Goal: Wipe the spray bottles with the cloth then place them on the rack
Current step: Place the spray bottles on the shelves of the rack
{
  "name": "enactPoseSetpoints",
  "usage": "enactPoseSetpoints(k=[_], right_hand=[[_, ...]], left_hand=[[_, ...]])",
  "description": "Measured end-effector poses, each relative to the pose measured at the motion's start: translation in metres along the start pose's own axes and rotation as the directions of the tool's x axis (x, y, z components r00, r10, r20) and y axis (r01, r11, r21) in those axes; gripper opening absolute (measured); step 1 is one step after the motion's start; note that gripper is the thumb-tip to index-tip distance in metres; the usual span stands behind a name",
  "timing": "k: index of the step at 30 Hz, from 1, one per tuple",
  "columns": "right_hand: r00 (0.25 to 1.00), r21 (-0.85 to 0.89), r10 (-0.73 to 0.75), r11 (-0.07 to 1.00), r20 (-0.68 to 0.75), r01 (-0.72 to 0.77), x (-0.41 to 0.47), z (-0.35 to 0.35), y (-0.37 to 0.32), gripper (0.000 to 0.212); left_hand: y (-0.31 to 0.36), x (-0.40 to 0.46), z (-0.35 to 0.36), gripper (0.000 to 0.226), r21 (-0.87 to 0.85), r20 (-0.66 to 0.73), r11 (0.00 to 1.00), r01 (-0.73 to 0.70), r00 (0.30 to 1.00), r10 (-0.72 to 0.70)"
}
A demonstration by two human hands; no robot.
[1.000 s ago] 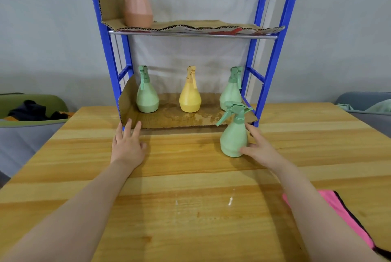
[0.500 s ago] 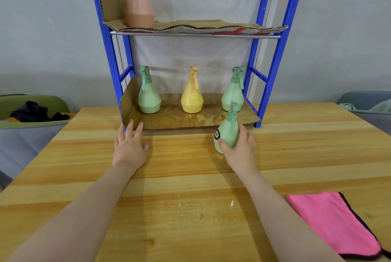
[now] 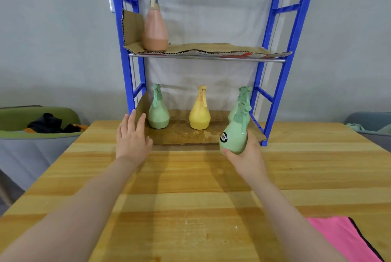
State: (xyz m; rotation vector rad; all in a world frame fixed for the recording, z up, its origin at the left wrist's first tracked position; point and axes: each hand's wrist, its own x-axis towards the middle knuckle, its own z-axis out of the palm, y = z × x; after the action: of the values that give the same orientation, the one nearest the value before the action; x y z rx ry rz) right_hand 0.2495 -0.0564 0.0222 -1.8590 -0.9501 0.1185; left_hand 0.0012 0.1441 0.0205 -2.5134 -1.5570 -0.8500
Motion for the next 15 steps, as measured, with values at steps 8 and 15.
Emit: enactPoseSetpoints(k=[8, 15], right_hand=[[0.976, 0.062, -0.167, 0.982, -0.137, 0.176, 0.040, -0.057, -0.087, 0.083], [0.918, 0.034, -0.317, 0.942, -0.239, 0.335, 0.095, -0.098, -0.164, 0.079]], left_hand=[[0.002, 0.040, -0.040, 0.073, -0.093, -0.056, 0.996, -0.007, 0.998, 0.002], [0.013, 0.067, -0.064, 0.070, -0.229, -0.063, 0.972, 0.052, 0.996, -0.068]])
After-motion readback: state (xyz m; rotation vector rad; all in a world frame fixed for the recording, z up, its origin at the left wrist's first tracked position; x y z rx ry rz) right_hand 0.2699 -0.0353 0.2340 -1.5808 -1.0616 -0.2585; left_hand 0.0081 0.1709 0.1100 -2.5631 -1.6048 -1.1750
